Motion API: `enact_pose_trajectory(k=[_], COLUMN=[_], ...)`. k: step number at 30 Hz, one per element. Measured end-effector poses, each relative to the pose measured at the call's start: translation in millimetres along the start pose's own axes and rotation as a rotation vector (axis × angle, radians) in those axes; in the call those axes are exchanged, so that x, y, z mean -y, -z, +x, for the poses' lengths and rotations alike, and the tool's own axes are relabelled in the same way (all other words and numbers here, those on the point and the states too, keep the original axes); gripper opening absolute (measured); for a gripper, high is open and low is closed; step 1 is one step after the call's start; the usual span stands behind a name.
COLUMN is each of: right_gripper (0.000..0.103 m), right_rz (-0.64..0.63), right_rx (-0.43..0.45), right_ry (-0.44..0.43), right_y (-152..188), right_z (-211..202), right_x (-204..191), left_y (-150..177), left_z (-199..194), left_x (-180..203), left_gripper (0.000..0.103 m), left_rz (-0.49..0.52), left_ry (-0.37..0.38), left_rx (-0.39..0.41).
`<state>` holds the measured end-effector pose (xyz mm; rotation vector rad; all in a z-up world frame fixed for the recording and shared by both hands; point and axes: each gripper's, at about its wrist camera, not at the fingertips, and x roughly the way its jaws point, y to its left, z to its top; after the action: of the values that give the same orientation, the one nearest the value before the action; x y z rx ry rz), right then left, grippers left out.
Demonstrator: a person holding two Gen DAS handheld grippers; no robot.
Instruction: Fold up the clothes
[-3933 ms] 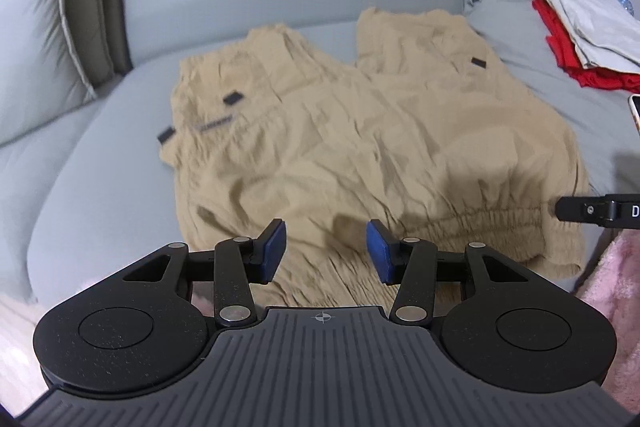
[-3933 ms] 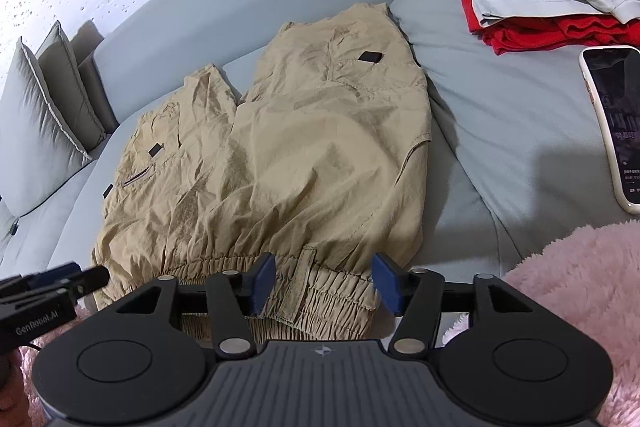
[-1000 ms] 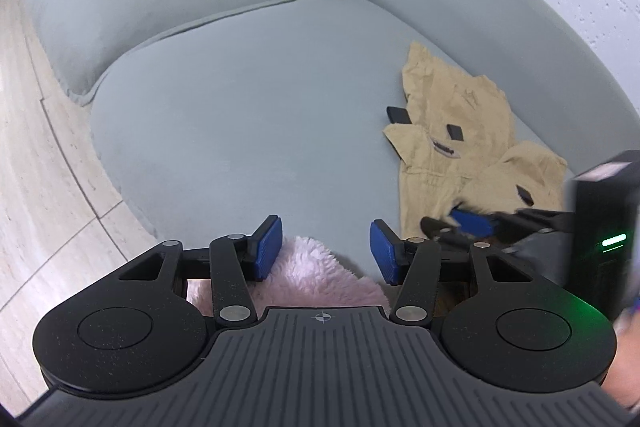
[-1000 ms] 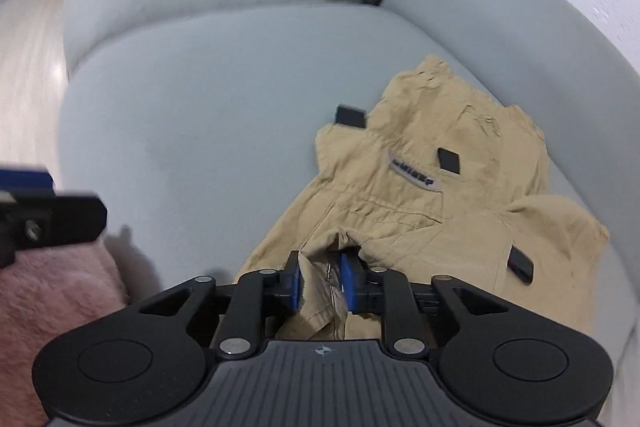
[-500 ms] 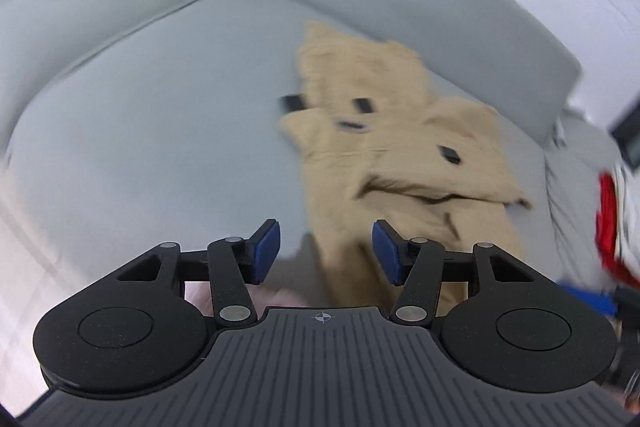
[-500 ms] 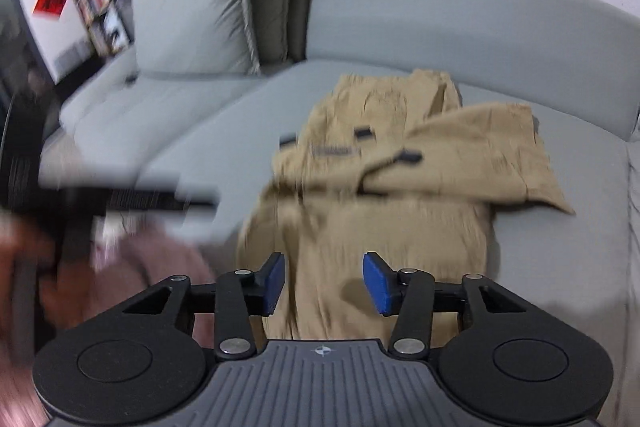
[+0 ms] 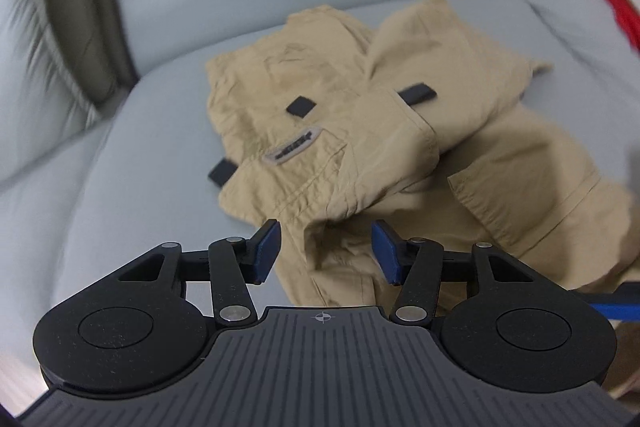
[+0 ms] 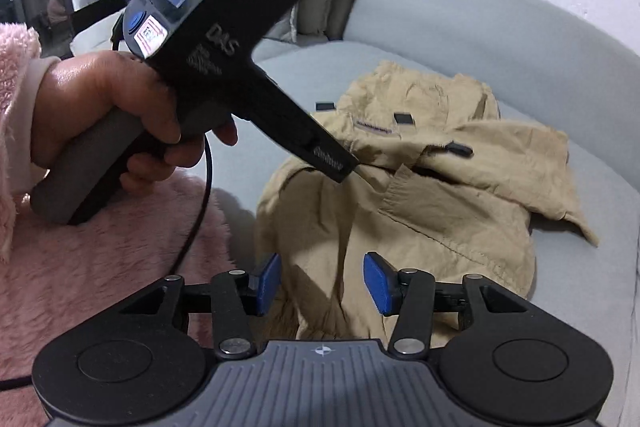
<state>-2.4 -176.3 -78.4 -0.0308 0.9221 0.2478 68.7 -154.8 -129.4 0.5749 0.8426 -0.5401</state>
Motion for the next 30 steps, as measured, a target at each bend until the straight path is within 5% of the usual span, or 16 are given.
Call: enact_pose_trajectory(k=[2,5,6,7,9,15,18,21,23,25,30], right_gripper=[0.039,0.038,0.03,0.016,0.006,0.005,0.006,0.013,0.019,0.037,0.048], right_rz=[-0.01,-0.05,-0.081,-0.087,-0.066,0.101,0.074,0.02,0.01,0.034,0.162], right_rx=[-0.015,-0.033,-0.035,-0.035,-0.029,0.035,0.006,-0.093,-0.111,-0.101,0.001], right_ry=[0.002,0.011,0.03,0.04,0.07,0.01,-0.004,-0.018,-0.031,-0.055,-0.118], right_y=[0.6,3.8,5.4,5.4,1.8,-28.5,-30.3,-17.8,-11.7,-12.6,-6.1], right_z=[5.8,10.9,13.0,14.3,11.4,-12.0,-0.1,30.9,34.3,26.3,-30.2], right_x=[-2.3,-8.8,-12.6,-13.3,-12.9,-1.8,-10.2,-21.3,-23.2,-20.5,4.2], left_y=[-2.3,-4.9,-5.5,-7.2,-11.0,-18.2,-10.7,8.9,17.7,24.5,28.7], left_z=[9.4,17.8,17.9,17.0,11.5,-7.2,14.5,43.6,43.2,33.8,-14.1], left_x=[7.9,8.7,6.9,1.3,-19.3,-78.1,-96.8,-94.5,-95.2,-99.7,-110.0], left_gripper=[0.026,0.012,0.009,0.007,0.006,0.005,0.007,0.026,0.038,0.044,0.052], left_rz=[0.085,0.127,0.116,0.078,-0.061,-0.398,-0.517,-0.544,-0.572,-0.61,-0.663], left_ry=[-0.005,-0.005,-0.001,0.014,0.062,0.172,0.171,0.13,0.125,0.131,0.196], left_rx=[-0.009,-0.006,-0.001,0.007,0.03,0.086,0.008,-0.127,-0.132,-0.1,0.019])
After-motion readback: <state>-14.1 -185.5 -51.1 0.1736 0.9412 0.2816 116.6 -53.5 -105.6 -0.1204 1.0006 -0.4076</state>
